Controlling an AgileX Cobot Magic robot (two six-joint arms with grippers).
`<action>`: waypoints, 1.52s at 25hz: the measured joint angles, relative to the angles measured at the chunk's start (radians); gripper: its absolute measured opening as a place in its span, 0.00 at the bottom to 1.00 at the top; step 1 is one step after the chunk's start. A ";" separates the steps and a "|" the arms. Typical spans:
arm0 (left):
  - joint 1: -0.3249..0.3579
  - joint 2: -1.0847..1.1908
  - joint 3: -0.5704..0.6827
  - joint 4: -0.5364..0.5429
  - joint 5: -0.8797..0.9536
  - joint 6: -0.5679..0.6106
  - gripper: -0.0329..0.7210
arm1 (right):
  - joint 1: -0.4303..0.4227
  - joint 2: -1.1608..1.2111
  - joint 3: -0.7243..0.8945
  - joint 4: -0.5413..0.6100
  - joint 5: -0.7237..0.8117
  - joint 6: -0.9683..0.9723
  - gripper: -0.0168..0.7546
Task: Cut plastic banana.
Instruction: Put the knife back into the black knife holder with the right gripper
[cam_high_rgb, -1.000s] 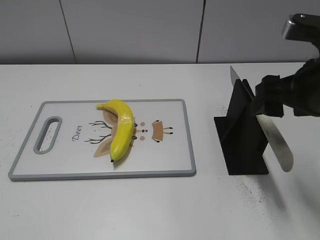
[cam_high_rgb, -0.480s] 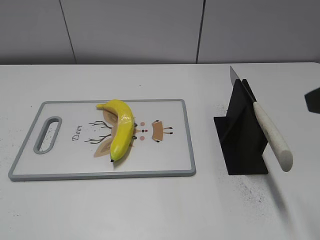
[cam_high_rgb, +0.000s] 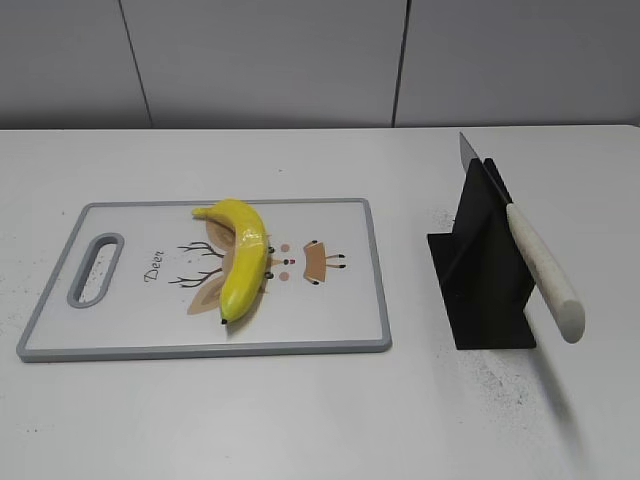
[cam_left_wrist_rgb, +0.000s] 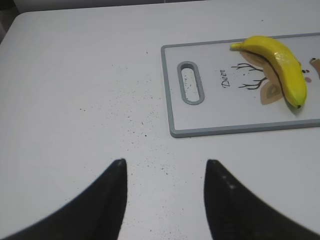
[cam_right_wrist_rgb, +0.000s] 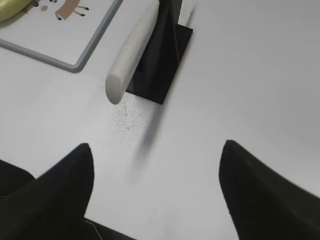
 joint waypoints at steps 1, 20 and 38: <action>0.000 0.000 0.000 0.000 0.000 0.000 0.68 | 0.000 -0.040 0.006 -0.001 0.023 -0.019 0.79; 0.000 0.000 0.000 -0.002 0.000 0.000 0.68 | 0.000 -0.418 0.115 0.032 0.102 -0.092 0.78; 0.000 -0.001 0.000 -0.003 -0.002 0.000 0.68 | -0.226 -0.474 0.115 0.039 0.100 -0.092 0.75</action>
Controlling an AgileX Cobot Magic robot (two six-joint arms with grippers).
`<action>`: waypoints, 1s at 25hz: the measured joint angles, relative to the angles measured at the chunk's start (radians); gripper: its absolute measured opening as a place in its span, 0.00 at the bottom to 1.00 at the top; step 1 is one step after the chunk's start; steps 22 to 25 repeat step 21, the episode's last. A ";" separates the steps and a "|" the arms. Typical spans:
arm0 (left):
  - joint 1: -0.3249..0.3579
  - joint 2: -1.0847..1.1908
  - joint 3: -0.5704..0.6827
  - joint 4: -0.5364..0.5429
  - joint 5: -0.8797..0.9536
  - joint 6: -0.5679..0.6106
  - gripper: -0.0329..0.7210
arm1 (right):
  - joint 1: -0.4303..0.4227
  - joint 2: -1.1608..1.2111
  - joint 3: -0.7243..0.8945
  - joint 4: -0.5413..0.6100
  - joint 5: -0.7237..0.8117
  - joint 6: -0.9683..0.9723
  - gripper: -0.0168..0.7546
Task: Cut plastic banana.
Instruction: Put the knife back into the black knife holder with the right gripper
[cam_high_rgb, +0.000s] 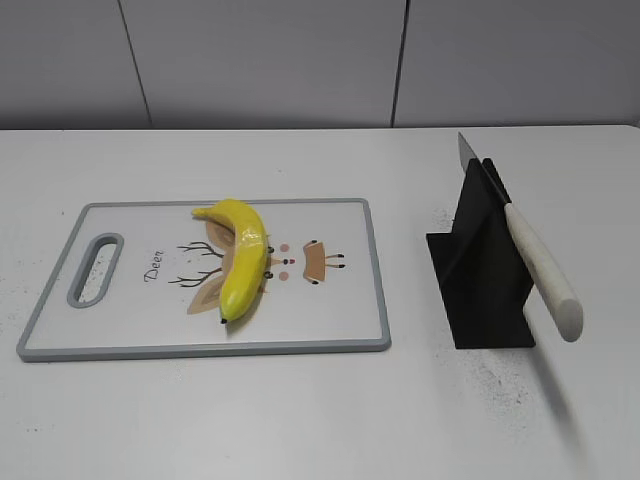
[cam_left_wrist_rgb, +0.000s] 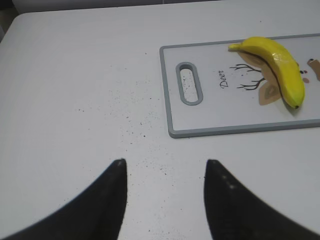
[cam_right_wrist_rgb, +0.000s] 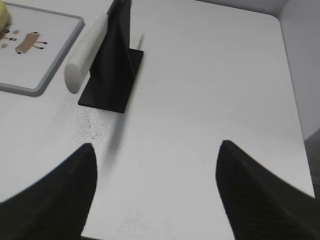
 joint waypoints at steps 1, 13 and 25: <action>0.000 0.000 0.000 0.000 0.000 0.000 0.68 | -0.021 0.000 0.000 0.000 0.000 0.000 0.75; 0.000 0.000 0.000 0.000 0.000 0.000 0.68 | -0.089 0.000 0.000 0.000 0.000 0.000 0.75; 0.000 0.000 0.000 0.000 0.000 0.000 0.68 | -0.090 0.000 0.000 0.000 0.000 0.000 0.75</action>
